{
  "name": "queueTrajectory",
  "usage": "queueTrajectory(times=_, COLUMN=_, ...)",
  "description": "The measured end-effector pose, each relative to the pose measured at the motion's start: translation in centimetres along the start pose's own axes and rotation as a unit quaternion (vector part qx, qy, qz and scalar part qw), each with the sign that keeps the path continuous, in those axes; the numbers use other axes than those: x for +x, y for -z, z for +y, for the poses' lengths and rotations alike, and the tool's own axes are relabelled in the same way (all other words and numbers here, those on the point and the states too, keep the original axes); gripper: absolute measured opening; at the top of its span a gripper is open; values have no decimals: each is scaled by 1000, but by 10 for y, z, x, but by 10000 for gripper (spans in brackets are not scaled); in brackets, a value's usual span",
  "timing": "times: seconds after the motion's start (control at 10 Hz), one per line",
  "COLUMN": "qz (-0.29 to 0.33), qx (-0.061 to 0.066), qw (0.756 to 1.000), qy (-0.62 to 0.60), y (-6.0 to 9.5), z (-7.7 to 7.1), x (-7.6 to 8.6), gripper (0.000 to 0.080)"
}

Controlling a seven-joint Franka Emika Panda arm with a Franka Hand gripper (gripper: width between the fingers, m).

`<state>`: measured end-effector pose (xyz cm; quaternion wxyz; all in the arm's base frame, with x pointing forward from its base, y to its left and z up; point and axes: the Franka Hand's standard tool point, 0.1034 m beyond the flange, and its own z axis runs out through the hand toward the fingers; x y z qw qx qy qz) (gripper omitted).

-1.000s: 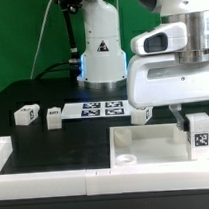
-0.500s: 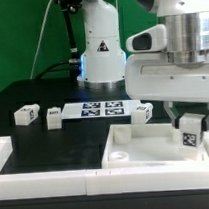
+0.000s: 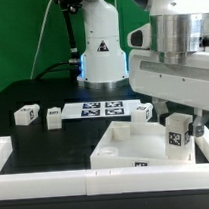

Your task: Assemble one leg

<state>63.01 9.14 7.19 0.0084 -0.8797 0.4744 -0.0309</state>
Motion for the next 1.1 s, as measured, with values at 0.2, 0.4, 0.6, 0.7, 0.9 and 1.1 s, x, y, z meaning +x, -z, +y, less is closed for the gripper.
queueTrajectory(times=0.2, qz=0, qx=0, qw=1000, qy=0, y=0, z=0, x=0, gripper=609)
queueTrajectory(times=0.4, qz=0, qx=0, qw=1000, qy=0, y=0, z=0, x=0, gripper=648)
queueTrajectory(times=0.6, qz=0, qx=0, qw=1000, qy=0, y=0, z=0, x=0, gripper=649)
queueTrajectory(times=0.7, qz=0, qx=0, qw=1000, qy=0, y=0, z=0, x=0, gripper=649)
queueTrajectory(times=0.9, qz=0, qx=0, qw=1000, qy=0, y=0, z=0, x=0, gripper=649)
queueTrajectory(times=1.1, qz=0, qx=0, qw=1000, qy=0, y=0, z=0, x=0, gripper=649)
